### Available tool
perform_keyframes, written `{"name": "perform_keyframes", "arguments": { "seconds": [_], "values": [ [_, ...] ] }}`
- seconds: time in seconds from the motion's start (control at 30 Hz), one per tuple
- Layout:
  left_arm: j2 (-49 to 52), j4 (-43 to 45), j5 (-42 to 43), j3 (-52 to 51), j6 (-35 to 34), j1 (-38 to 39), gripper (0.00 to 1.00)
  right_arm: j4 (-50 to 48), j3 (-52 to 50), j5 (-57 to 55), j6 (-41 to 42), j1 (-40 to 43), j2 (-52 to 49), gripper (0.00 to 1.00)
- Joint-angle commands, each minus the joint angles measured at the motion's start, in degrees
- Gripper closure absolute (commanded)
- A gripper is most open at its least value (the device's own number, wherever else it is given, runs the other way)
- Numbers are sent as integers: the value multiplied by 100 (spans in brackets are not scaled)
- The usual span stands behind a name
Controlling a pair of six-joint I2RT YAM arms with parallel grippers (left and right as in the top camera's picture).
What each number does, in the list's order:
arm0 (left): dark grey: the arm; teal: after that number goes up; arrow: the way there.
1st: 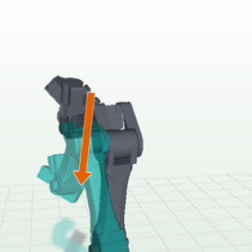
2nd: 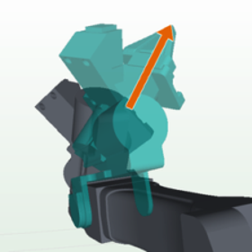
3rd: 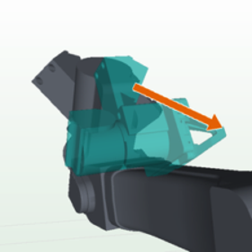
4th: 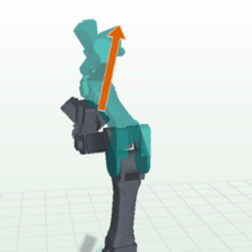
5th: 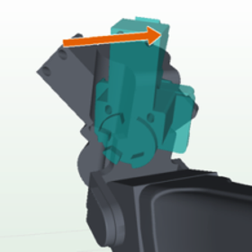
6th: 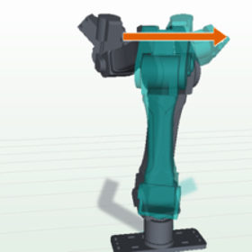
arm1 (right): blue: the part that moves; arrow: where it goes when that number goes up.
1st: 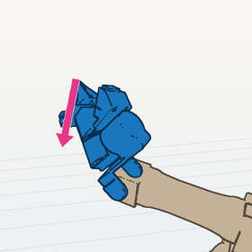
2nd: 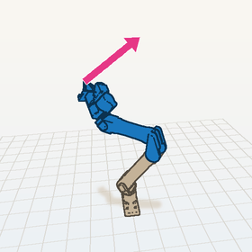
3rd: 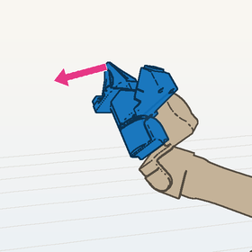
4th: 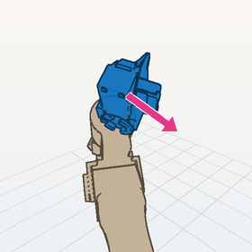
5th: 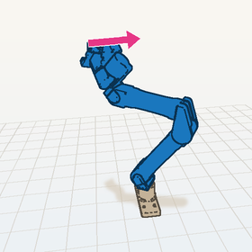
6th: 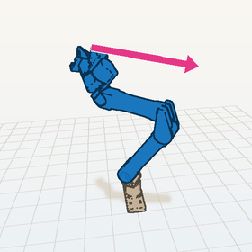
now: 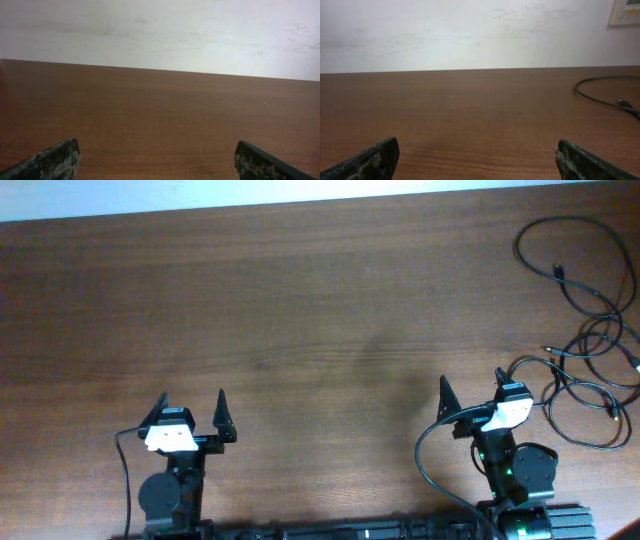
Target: Untangle cables
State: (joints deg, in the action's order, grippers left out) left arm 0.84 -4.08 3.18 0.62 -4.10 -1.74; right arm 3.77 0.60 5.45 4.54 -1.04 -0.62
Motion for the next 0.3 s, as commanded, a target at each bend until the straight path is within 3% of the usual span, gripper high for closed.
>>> {"name": "perform_keyframes", "arguments": {
  "seconds": [0.0, 0.27],
  "values": [
    [-55, -31, 87, -11, 72, 20, 1, 31, -28, -9, 17, 42, 31, 1],
    [-55, -31, 87, -11, 72, 20, 1, 31, -28, -9, 17, 42, 31, 1]
  ]
}}
